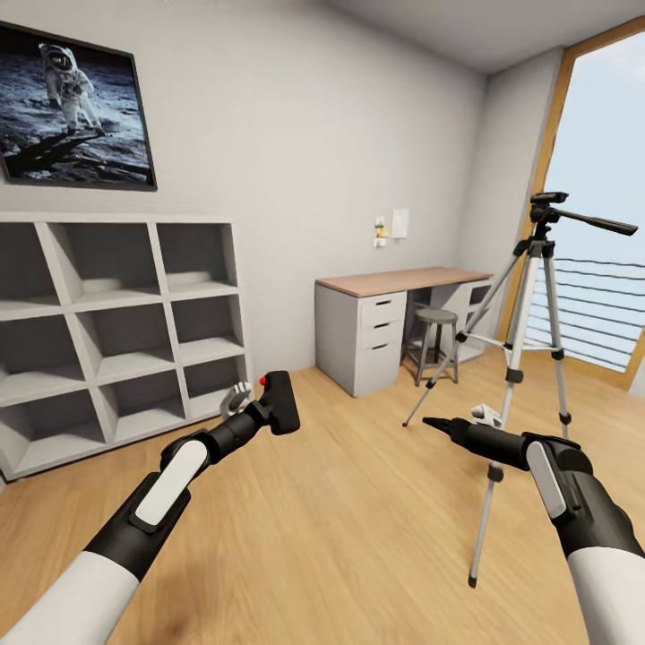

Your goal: Attach the digital camera to the camera tripod in the bedroom.

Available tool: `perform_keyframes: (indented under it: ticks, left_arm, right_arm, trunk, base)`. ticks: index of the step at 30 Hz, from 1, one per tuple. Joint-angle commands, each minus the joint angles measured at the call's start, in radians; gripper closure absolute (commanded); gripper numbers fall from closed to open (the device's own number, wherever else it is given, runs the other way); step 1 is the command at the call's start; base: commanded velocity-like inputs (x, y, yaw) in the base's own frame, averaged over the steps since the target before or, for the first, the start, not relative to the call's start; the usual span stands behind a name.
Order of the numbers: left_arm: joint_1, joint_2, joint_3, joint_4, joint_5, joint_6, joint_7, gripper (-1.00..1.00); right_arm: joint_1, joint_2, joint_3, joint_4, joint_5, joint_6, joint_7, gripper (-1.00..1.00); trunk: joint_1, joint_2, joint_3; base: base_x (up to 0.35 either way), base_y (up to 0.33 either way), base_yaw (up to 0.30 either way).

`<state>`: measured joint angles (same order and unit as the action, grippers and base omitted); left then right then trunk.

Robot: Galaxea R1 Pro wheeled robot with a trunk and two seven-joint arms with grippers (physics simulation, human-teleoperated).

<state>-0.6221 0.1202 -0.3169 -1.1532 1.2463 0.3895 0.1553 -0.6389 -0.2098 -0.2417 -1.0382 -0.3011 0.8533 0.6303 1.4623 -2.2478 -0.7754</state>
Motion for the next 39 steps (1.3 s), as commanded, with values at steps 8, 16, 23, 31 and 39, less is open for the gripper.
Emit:
perform_keyframes:
  ticks: [8, 16, 23, 31, 39]
  left_arm:
    - [-0.001, 0.001, -0.002, -0.002, 0.013, 0.000, 0.009, 1.00]
    - [-0.001, 0.001, -0.002, -0.002, 0.010, 0.000, 0.009, 1.00]
    - [-0.001, 0.000, -0.002, -0.002, 0.006, 0.000, 0.010, 1.00]
    - [-0.001, -0.001, -0.003, -0.002, 0.005, 0.000, 0.010, 1.00]
    - [-0.001, 0.000, -0.002, -0.002, 0.005, 0.000, 0.010, 1.00]
  right_arm:
    - [-0.001, 0.000, -0.002, 0.000, 0.001, 0.006, 0.005, -1.00]
    - [-0.001, 0.000, -0.002, 0.000, 0.002, 0.006, 0.005, -1.00]
    - [-0.001, 0.001, -0.002, 0.000, 0.002, 0.005, 0.005, -1.00]
    - [-0.001, 0.001, -0.002, 0.000, 0.001, 0.004, 0.005, -1.00]
    - [-0.001, -0.001, -0.003, 0.000, 0.003, 0.004, 0.004, -1.00]
  trunk:
    - [-0.031, 0.056, 0.024]
    - [-0.062, 0.112, 0.049]
    - [-0.088, 0.161, 0.071]
    - [-0.119, 0.217, 0.096]
    - [-0.150, 0.273, 0.121]
  base:
    - [0.000, 0.000, 0.000]
    - [0.000, 0.000, 0.000]
    - [0.000, 0.000, 0.000]
    - [0.000, 0.000, 0.000]
    - [0.000, 0.000, 0.000]
